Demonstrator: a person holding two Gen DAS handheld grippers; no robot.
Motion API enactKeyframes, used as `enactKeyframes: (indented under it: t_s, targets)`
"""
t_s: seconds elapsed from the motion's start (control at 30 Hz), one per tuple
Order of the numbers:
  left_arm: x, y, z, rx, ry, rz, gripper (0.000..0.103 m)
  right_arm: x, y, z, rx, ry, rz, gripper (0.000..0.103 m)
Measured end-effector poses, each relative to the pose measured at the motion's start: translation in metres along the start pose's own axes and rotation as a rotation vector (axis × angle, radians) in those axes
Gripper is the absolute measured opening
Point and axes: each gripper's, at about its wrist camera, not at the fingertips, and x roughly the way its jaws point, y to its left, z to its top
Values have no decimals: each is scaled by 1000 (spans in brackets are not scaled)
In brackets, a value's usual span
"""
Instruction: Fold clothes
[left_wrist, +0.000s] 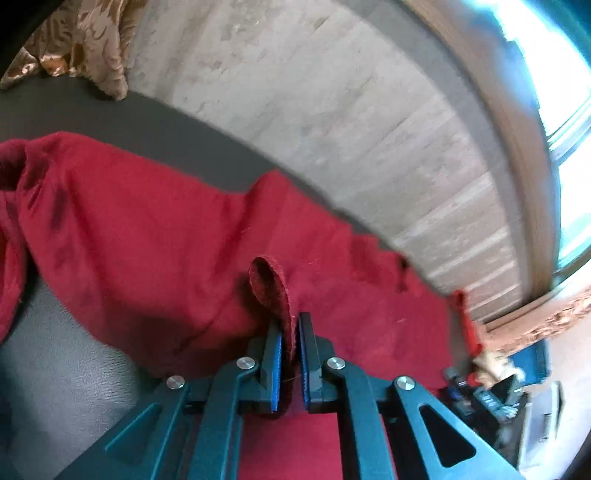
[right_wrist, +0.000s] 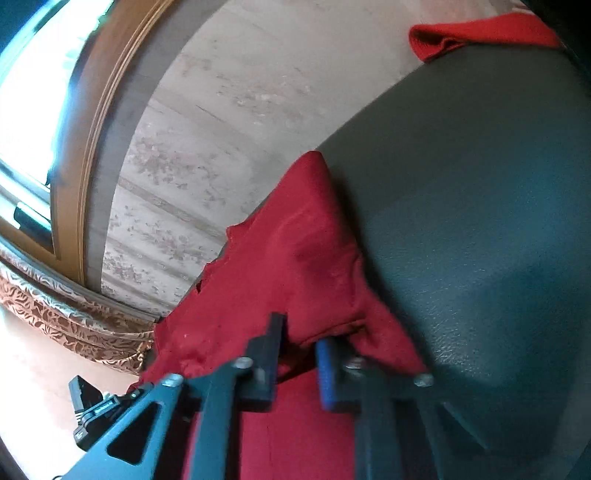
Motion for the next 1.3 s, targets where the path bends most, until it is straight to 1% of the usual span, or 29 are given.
enactKeyframes:
  t_s: [0.07, 0.1, 0.13, 0.17, 0.23, 0.27, 0.33, 0.37, 0.43, 0.57, 0.6, 0.63, 0.7, 0.73, 0.77, 0.83, 0.97, 1.03, 1.1, 1.13, 1.2, 1.3]
  targets:
    - [-1, -5, 1, 4, -3, -36, 6, -12, 8, 2, -68, -32, -16, 15]
    - [0, -6, 1, 6, 3, -43, 6, -16, 11, 3, -98, -41, -25, 15]
    - [7, -4, 1, 6, 24, -34, 6, -16, 13, 3, -123, -33, -43, 15]
    - [16, -1, 0, 3, 56, -4, 6, -15, 13, 3, -145, -19, -64, 15]
    - [34, 10, -5, -16, 120, 81, 6, -10, 6, 1, -160, 19, -104, 15]
    - [39, 18, -8, -35, 130, 86, 7, -8, 2, 0, -153, 32, -107, 15]
    - [33, 24, -9, -68, 96, 42, 9, -5, -7, -1, -136, 53, -110, 15]
    - [29, 25, -9, -71, 82, 41, 9, -6, -9, 0, -124, 61, -102, 16]
    - [21, 25, -9, -77, 55, 39, 9, -9, -11, 3, -108, 76, -82, 26]
    - [3, 15, -3, -28, 4, 0, 10, -29, 9, 1, -249, 52, -133, 28]
    - [2, 13, -1, -24, 1, 0, 10, -35, 15, 0, -286, 45, -147, 32]
    - [2, 10, 0, -15, -10, 13, 10, -40, 20, -1, -324, 38, -161, 38]
    - [0, 1, 3, 9, -51, 50, 10, -45, 36, 0, -399, 11, -169, 38]
    - [-1, -3, 3, 19, -67, 45, 10, -47, 45, 1, -436, -3, -171, 39]
    - [-1, -7, 3, 29, -76, 42, 10, -45, 54, 2, -478, -7, -179, 41]
    - [5, -19, 1, 66, -62, 43, 10, -34, 72, 5, -557, -1, -198, 48]
    - [28, -40, -7, 150, -10, 61, 10, 6, 92, 16, -650, 38, -230, 48]
    - [43, -47, -9, 168, 16, 71, 13, 29, 93, 24, -646, 66, -249, 48]
    - [55, -48, -13, 177, 28, 101, 13, 54, 87, 34, -624, 97, -273, 48]
    - [58, -47, -15, 181, 29, 115, 12, 62, 82, 36, -612, 107, -292, 49]
    - [57, -47, -18, 184, 25, 113, 12, 74, 65, 38, -594, 121, -340, 49]
    - [55, -48, -23, 189, 19, 111, 6, 62, 50, 36, -574, 85, -332, 45]
